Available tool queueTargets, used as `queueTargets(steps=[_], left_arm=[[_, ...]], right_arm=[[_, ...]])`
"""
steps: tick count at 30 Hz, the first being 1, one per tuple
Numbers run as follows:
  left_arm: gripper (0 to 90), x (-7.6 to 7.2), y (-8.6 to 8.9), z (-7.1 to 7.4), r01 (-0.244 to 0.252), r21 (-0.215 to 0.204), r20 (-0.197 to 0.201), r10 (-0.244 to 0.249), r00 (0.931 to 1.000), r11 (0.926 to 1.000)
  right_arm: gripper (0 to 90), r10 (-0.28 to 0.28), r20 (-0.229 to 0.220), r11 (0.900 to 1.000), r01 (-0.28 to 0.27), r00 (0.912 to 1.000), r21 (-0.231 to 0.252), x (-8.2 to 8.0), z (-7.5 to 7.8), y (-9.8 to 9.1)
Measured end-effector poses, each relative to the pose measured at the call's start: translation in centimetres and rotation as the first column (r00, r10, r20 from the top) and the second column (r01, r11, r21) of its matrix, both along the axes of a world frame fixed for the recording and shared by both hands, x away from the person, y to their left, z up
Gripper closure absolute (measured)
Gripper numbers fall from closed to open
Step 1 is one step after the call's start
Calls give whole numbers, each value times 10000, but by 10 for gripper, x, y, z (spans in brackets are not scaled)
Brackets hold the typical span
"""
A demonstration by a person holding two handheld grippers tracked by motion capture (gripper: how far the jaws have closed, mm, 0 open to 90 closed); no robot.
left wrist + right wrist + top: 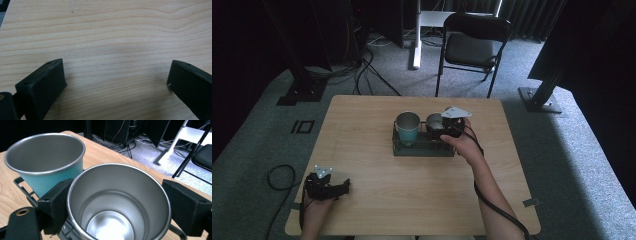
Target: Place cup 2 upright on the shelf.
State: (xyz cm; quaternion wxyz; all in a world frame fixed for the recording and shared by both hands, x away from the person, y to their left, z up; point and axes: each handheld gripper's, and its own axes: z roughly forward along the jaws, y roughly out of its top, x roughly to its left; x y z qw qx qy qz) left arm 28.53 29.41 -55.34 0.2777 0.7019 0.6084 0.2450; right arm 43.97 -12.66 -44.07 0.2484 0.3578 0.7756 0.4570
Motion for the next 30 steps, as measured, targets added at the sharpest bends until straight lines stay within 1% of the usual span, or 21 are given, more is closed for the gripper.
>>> queueTargets(steps=[4, 7, 10, 15, 21, 30], left_arm=[[22, 0, 0, 0, -3, -3, 2, 3, 10000, 10000], [22, 0, 0, 0, -1, -2, 1, 1, 10000, 10000], [22, 0, 0, 0, -1, -1, 1, 1, 10000, 10000], [22, 0, 0, 0, 1, 1, 0, -1, 10000, 10000], [22, 0, 0, 0, 1, 0, -1, -1, 10000, 10000], [22, 0, 0, 0, 3, 2, -2, -3, 10000, 10000]], right_arm=[[133, -49, 9, 10000, 49, 10000, -24, 1, -5, 1], [133, -32, -97, 10000, 32, 9999, -11, 2, -12, 4], [133, 29, -165, 9999, -31, 9999, -109, 2, -16, 6], [133, -21, -245, 9999, 18, 9997, -139, 3, -21, 6], [133, -26, -290, 10000, 25, 9996, -44, 2, -26, 5], [132, -57, -312, 10000, 59, 9995, 66, 2, -28, 6]])
